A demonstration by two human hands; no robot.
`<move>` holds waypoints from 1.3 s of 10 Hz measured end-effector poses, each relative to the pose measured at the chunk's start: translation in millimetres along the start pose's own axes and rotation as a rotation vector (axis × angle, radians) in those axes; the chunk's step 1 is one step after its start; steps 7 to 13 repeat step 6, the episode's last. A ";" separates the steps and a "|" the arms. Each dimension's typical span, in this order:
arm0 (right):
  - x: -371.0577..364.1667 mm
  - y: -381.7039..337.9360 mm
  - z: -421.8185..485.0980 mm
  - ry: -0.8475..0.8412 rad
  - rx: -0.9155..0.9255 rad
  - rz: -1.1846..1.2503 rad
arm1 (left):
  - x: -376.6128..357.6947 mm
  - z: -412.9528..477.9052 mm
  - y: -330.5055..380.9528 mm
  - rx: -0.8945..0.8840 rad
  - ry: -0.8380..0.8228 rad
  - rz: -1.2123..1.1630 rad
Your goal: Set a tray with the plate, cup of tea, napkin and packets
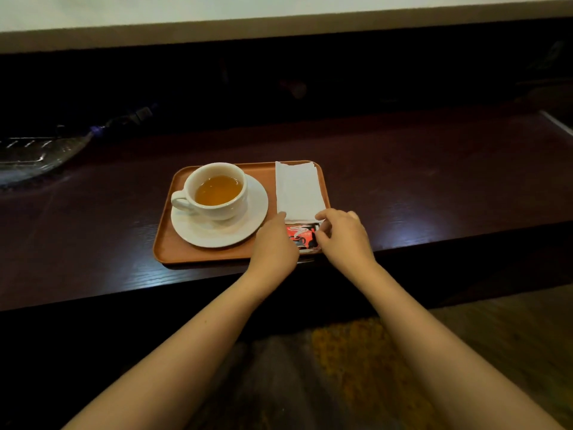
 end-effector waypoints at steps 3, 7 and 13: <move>2.9 -7.3 -7.0 0.044 0.007 0.004 | -5.0 -8.8 3.0 0.009 0.001 -0.074; 54.9 -31.5 -7.7 -0.009 0.108 -0.196 | 30.5 -20.3 41.8 -0.099 0.119 0.106; 54.9 -31.5 -7.7 -0.009 0.108 -0.196 | 30.5 -20.3 41.8 -0.099 0.119 0.106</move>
Point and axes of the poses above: each hand's wrist, its own z-axis towards the middle knuckle, its own x-axis out of the back of the hand, y = z × x, the point moved 7 cm from there along z, towards the middle knuckle, and after that the axes turned 9 degrees about -y, right-handed, at the moved point
